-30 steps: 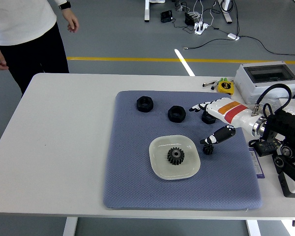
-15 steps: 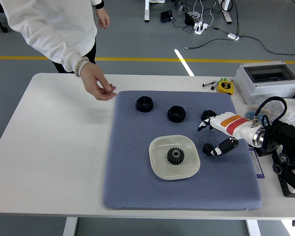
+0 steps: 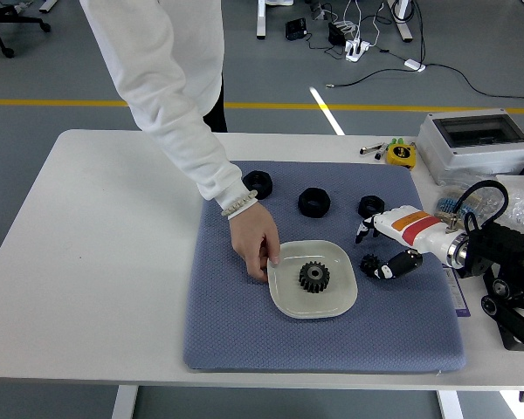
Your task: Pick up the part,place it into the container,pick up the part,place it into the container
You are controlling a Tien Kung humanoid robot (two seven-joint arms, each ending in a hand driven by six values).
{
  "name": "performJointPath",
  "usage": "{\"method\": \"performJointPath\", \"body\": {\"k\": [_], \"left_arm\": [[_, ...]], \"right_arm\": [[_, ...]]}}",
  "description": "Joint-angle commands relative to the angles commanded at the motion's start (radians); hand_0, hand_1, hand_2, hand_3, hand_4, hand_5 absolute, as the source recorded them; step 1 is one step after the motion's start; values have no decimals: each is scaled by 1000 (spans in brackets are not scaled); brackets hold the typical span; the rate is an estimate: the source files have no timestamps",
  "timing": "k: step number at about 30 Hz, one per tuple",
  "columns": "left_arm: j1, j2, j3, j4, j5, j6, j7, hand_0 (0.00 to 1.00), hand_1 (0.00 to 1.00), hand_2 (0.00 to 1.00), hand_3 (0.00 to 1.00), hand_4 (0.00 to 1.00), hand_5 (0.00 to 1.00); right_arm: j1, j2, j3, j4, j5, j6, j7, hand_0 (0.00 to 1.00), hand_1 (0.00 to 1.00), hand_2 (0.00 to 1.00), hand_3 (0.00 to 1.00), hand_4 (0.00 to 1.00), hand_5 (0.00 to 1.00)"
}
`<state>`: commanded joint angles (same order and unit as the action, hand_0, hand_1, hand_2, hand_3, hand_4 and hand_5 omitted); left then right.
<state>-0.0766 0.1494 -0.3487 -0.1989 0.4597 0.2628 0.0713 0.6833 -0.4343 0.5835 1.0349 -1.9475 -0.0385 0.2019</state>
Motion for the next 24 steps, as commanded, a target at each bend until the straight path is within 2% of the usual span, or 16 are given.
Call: {"method": "performJointPath", "body": {"k": [1,12,13,24], "left_arm": [[0,0,0,0,2,0,1,716,619,726,622,720,682],[-1,1,0,-1,4,-2,1,716,620,726,621,720,683],[-1,1,-1,-1,4,-2,1,716,623,726,622,720,684],[-1,1,-2,-2,7,-2,3,716,623,727,622,720,684]], "right_arm": [[-2,1,-2,-1,2,-1,1,477,555,601,562,806,186],[-8,1,-14,-5,18,2,5,459,534,583,546,788,175],[-9,0,-14,-6,19,3,5,434,492,541,520,752,153],[-12,-5,-7,-9,26,20,8,408,453,502,502,740,138]]}}
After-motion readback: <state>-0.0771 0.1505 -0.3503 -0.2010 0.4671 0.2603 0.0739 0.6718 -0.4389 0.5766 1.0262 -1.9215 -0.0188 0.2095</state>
